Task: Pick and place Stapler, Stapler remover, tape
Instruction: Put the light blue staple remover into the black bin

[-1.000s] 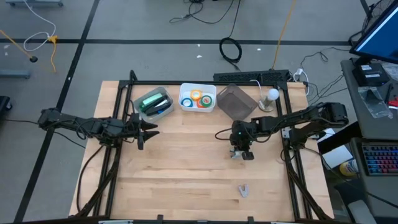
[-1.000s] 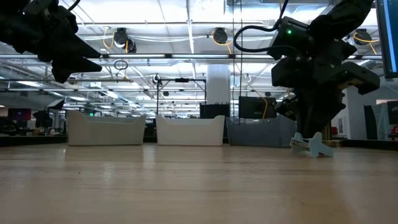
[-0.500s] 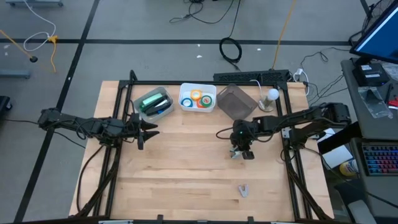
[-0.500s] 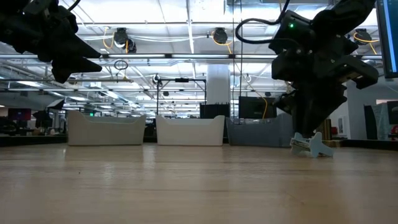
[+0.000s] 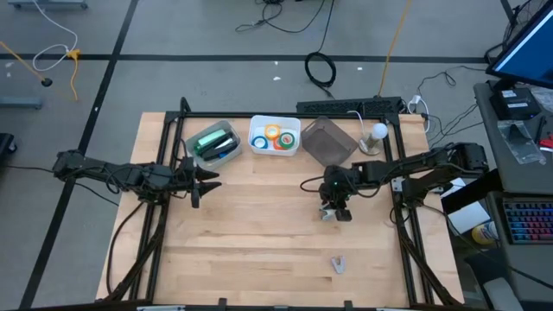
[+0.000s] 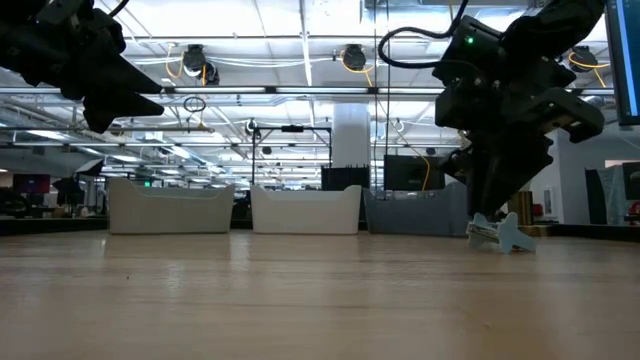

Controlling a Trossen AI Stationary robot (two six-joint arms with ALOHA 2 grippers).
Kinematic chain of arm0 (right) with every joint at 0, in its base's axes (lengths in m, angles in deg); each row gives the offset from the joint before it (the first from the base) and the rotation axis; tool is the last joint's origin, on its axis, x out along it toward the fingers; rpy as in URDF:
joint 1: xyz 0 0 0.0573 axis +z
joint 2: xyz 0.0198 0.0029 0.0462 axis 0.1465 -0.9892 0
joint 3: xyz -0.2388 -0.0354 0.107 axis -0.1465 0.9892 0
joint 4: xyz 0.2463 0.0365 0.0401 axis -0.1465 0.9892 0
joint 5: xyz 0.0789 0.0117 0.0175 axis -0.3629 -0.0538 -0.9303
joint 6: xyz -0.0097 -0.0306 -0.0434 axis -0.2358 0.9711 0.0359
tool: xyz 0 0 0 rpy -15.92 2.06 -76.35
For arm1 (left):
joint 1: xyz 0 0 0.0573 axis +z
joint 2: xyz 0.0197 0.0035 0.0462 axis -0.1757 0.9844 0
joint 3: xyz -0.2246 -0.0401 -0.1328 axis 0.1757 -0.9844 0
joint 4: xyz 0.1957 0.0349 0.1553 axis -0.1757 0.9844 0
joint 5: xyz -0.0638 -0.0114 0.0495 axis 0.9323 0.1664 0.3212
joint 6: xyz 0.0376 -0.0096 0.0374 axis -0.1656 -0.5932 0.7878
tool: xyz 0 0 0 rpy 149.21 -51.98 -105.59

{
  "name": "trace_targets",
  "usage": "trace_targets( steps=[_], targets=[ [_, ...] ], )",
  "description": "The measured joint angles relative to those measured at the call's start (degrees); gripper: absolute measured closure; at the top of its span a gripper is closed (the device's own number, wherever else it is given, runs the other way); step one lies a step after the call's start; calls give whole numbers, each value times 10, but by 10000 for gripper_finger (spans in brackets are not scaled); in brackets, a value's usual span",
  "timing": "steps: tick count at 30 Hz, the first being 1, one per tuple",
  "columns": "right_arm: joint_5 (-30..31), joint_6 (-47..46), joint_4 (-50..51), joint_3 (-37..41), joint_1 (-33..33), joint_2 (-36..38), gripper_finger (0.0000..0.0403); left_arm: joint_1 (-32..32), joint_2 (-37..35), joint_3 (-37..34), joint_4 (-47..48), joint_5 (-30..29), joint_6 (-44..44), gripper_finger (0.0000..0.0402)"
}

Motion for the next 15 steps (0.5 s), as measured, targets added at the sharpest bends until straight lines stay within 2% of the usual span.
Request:
trace_targets(
  steps=[9, 15],
  targets=[
    [1, -9, -20, 14, 0, 0, 325, 0, 0, 0, 0, 0, -1, 220],
    [1, -8, -32, 14, 0, 0, 341, 0, 0, 0, 0, 0, -4, 220]
  ],
)
